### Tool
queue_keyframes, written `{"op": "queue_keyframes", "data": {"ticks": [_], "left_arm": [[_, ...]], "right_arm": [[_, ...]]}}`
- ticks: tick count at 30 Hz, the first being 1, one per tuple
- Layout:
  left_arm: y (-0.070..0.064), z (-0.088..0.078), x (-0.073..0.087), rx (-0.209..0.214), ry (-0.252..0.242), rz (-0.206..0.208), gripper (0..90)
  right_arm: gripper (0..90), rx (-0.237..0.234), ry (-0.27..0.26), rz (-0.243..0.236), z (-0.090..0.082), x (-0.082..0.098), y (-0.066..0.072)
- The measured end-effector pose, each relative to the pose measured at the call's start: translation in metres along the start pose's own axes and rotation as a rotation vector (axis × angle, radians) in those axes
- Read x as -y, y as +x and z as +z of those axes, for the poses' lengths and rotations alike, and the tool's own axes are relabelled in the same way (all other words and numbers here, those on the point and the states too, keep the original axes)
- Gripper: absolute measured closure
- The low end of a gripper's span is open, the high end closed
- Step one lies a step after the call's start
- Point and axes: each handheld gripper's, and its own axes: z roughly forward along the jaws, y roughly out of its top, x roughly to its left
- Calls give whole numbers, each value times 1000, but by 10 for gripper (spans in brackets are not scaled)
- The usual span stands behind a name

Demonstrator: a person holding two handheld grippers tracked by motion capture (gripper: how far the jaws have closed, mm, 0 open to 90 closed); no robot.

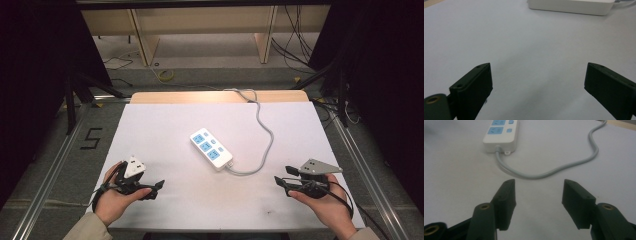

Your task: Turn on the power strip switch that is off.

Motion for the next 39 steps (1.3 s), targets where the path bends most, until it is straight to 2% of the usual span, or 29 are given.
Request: {"op": "queue_keyframes", "data": {"ticks": [3, 8, 13, 23, 39], "left_arm": [[-1, 0, 0, -2, 1, 6, 74], [0, -1, 0, -8, -2, -7, 80], [-2, 0, -1, -5, 5, -7, 89], [-7, 0, -4, -8, -4, 21, 106], [-7, 1, -5, -2, 2, 18, 114]], "right_arm": [[568, -3, 12, -9, 1, -1, 0], [770, -12, -2, -16, 1, -6, 1], [899, -25, -4, -27, 7, -14, 3], [900, -53, -5, -49, 21, -32, 11], [900, -72, 5, -85, 50, -69, 20]]}}
